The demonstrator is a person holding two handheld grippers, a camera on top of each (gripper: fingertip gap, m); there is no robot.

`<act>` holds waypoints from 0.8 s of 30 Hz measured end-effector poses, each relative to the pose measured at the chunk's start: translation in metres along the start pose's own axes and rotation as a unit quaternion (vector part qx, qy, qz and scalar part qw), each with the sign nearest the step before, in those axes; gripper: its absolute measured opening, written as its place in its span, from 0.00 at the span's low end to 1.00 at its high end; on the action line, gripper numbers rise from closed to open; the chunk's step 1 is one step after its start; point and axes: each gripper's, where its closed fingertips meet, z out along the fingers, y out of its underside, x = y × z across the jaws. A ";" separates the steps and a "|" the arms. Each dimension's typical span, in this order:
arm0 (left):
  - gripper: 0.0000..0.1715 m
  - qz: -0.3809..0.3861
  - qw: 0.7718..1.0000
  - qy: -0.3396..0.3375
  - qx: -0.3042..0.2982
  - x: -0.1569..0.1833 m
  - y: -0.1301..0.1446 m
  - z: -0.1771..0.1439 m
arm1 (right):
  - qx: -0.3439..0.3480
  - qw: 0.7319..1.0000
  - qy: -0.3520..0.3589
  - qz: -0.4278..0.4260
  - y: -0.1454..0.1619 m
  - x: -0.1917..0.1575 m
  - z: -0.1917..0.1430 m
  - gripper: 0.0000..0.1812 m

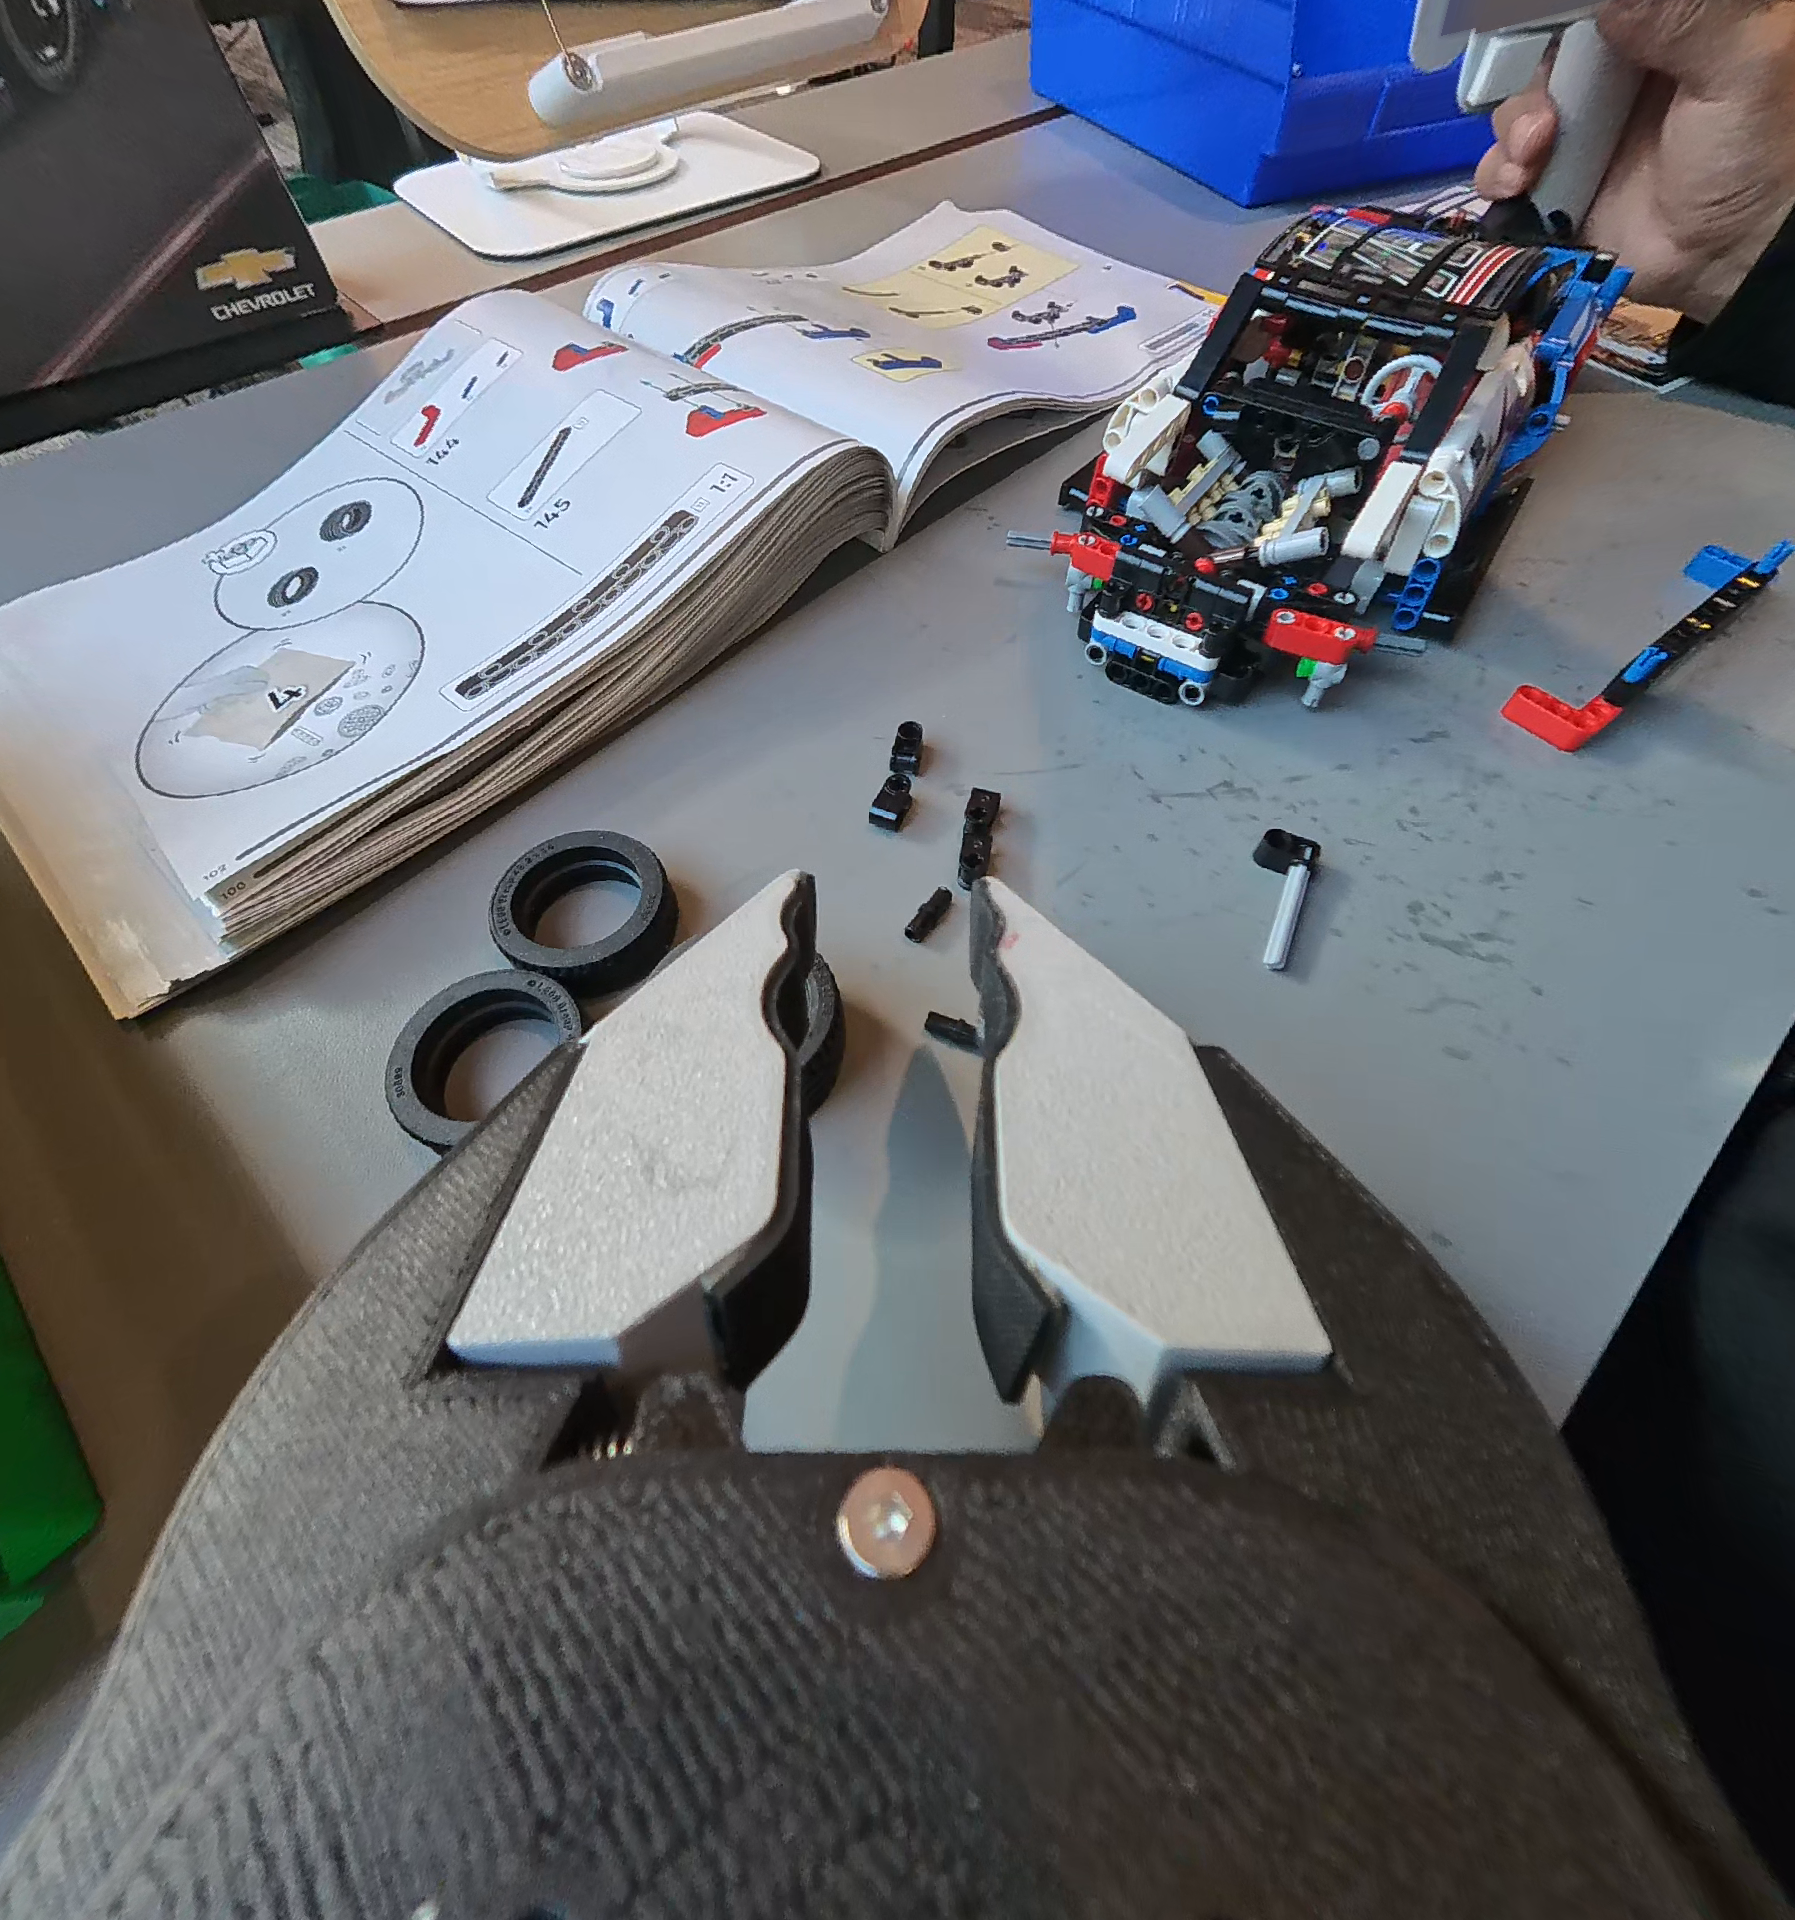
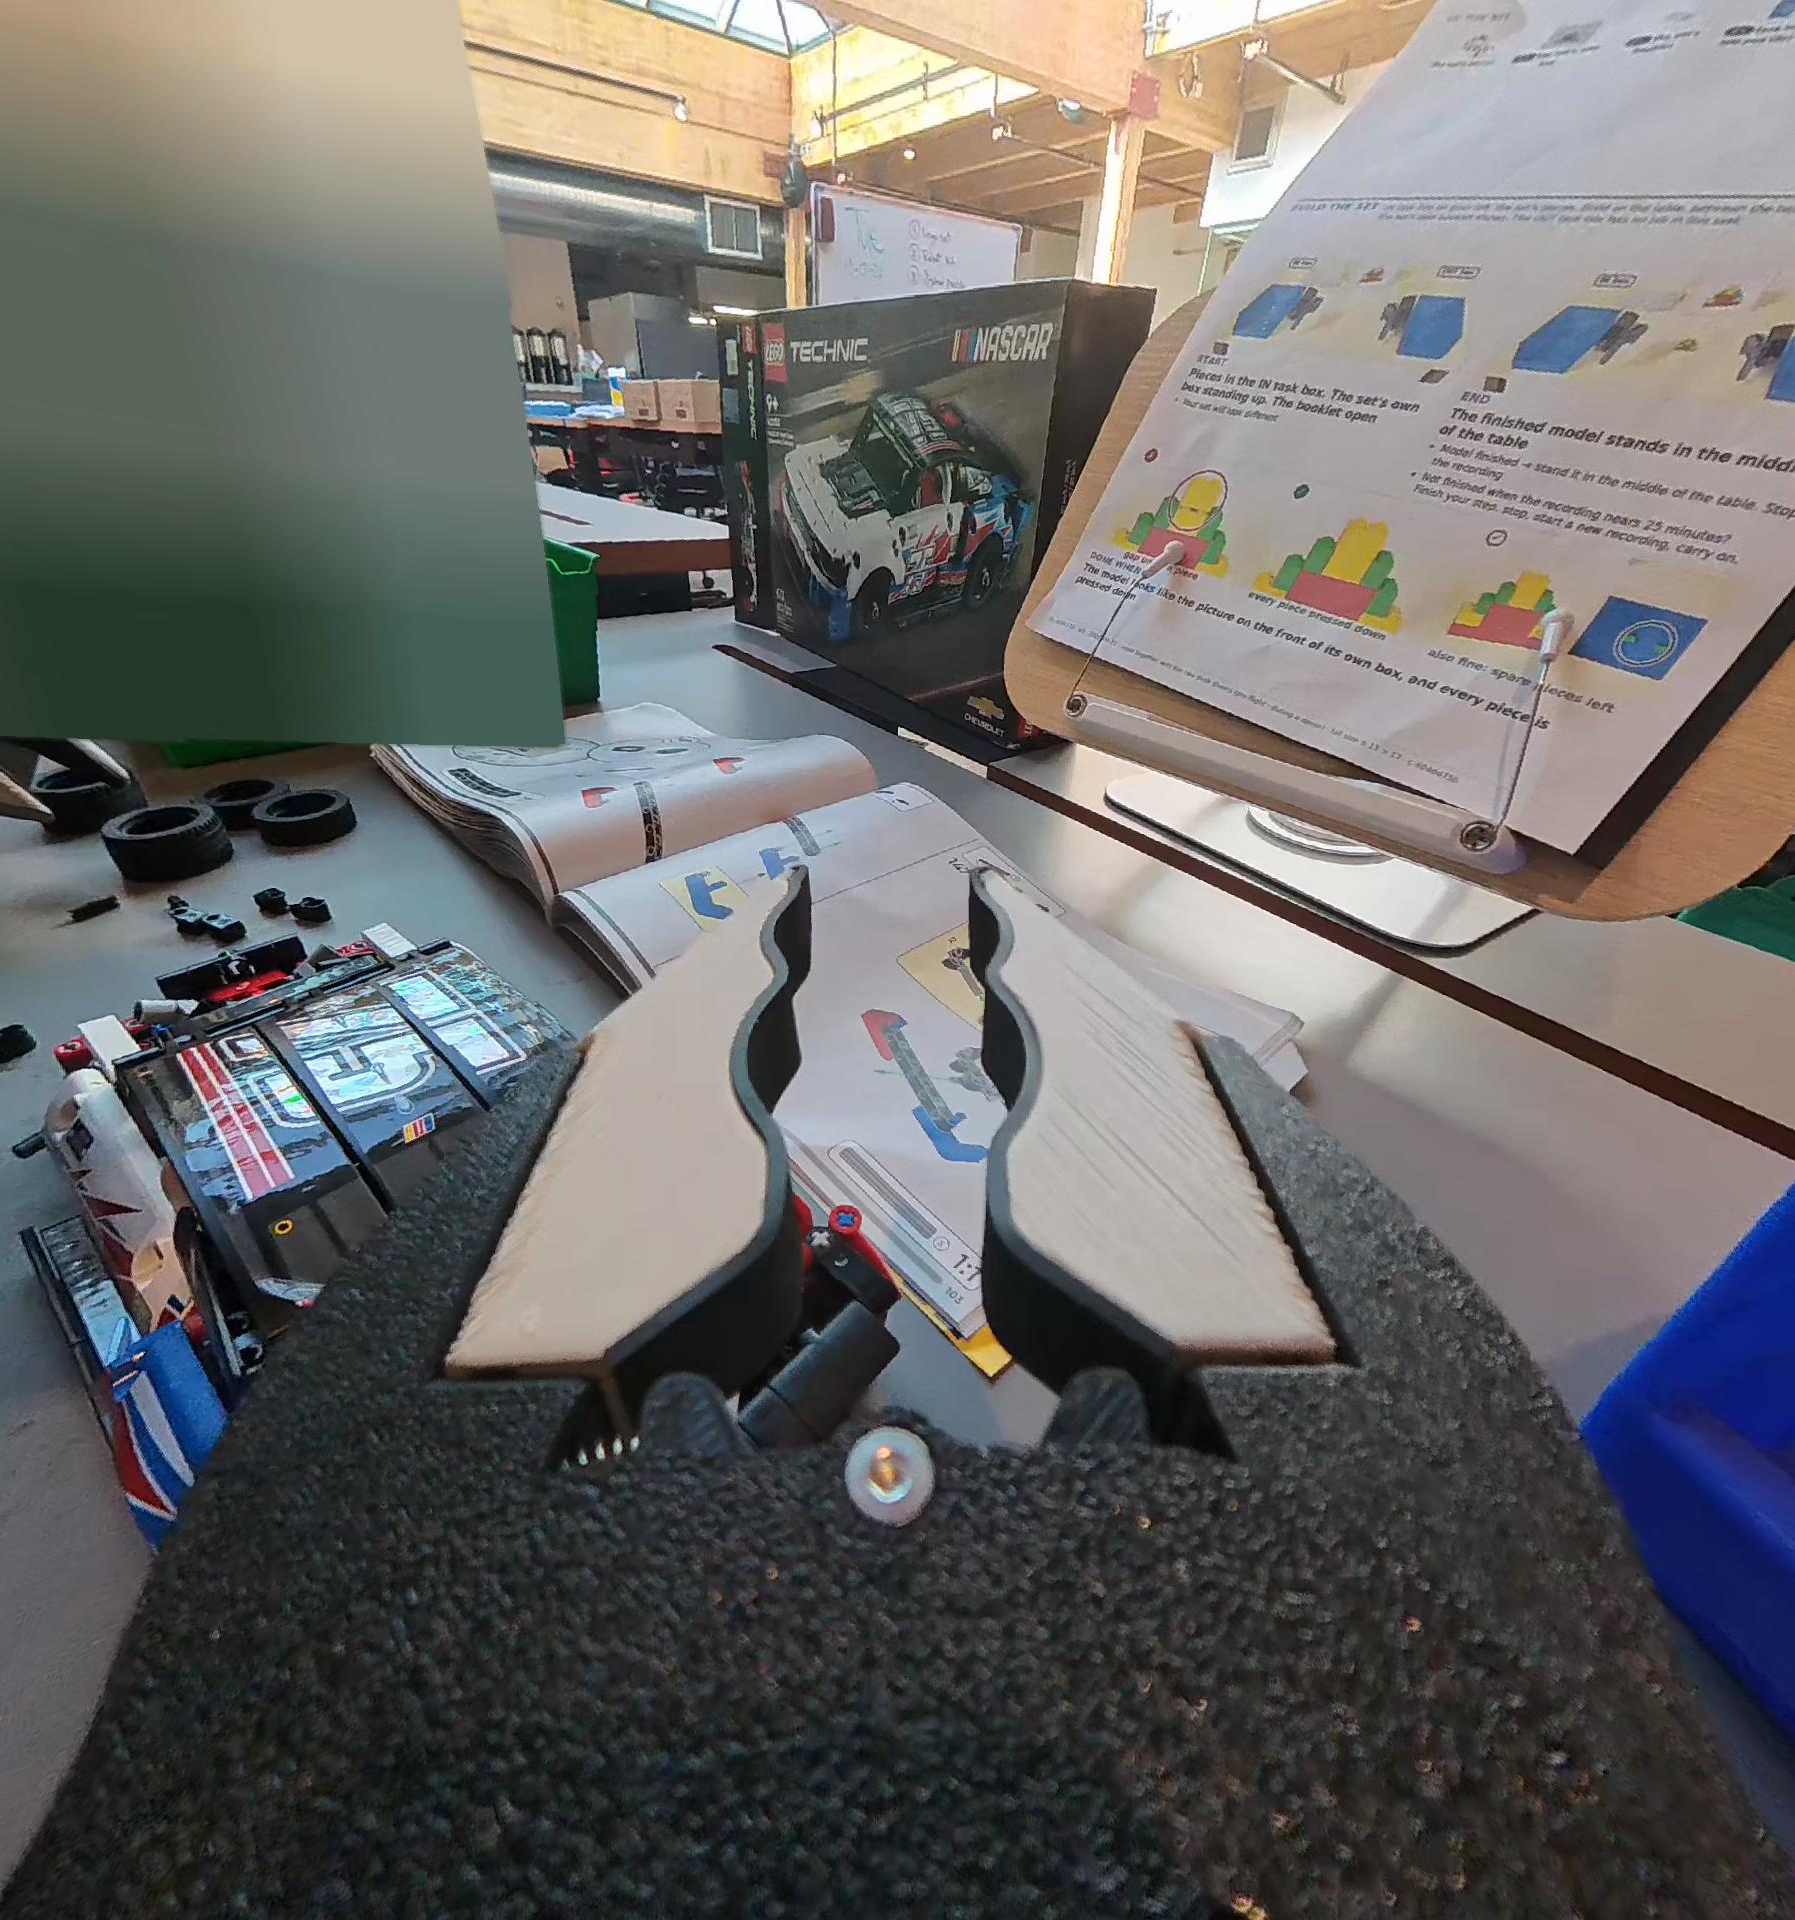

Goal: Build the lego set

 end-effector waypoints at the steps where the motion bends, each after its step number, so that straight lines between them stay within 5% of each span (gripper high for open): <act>1: 0.16 0.000 1.000 0.000 0.000 0.000 0.000 0.000 | -0.002 1.000 0.000 -0.001 0.001 0.000 0.000 0.16; 24: 0.15 0.007 1.000 0.005 0.003 0.002 -0.001 0.000 | -0.012 1.000 0.009 -0.015 0.006 0.005 0.003 0.16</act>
